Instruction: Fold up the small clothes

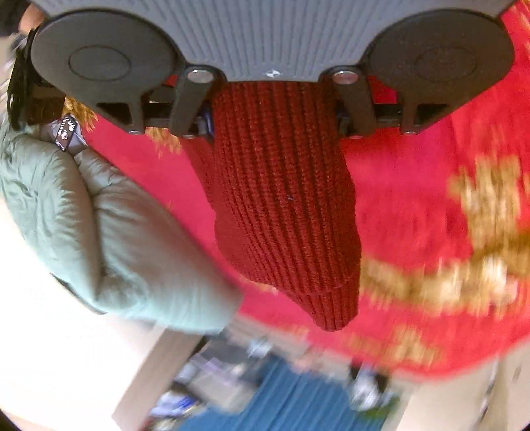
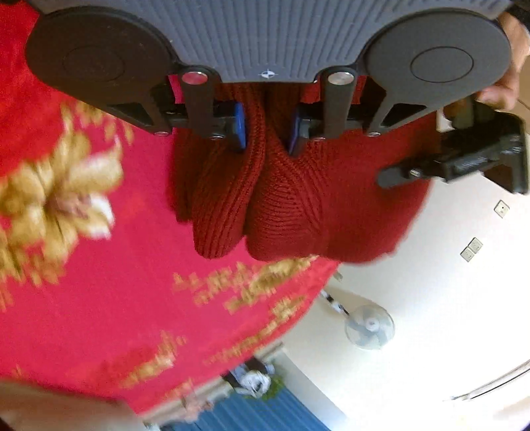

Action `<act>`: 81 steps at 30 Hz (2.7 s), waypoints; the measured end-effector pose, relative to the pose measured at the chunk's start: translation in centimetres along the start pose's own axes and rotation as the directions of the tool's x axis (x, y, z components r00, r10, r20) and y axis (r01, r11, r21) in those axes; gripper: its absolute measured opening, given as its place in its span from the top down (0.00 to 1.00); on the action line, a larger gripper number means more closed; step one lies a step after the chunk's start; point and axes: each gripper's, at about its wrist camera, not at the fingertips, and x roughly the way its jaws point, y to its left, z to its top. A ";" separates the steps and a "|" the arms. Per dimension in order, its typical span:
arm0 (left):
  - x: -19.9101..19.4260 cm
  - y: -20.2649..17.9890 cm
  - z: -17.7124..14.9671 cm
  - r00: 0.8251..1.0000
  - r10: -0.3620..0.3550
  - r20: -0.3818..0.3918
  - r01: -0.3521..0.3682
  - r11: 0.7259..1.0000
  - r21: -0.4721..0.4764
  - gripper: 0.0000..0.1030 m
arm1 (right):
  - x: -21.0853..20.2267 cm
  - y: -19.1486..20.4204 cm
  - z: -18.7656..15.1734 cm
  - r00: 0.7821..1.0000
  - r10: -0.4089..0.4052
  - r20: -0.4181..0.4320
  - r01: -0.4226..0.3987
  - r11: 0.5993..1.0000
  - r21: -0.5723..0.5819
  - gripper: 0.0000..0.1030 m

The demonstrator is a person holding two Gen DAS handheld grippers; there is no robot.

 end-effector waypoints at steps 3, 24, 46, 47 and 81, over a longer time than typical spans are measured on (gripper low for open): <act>-1.5 0.8 0.9 0.996 0.054 0.077 -0.057 0.998 0.038 0.37 | 2.4 1.9 1.7 1.000 -0.003 0.029 0.003 1.000 -0.009 0.74; -7.0 6.7 -1.5 0.963 0.260 -0.065 -0.263 0.964 -0.037 0.22 | 5.4 6.8 1.9 0.997 -0.026 -0.077 0.011 0.981 -0.192 0.44; -10.8 0.1 -7.2 0.896 0.444 0.012 -0.438 0.880 0.182 0.09 | -0.5 12.0 -1.4 0.973 -0.231 0.023 0.215 0.858 -0.467 0.54; -12.0 -1.0 -7.2 0.895 0.443 0.052 -0.445 0.881 0.163 0.00 | -2.0 12.8 -1.3 0.976 -0.206 0.069 0.213 0.849 -0.483 0.47; -11.0 -7.6 -18.0 0.781 0.622 0.056 -0.621 0.783 -0.044 0.00 | -3.8 12.3 -9.3 0.956 -0.225 0.186 0.291 0.794 -0.534 0.32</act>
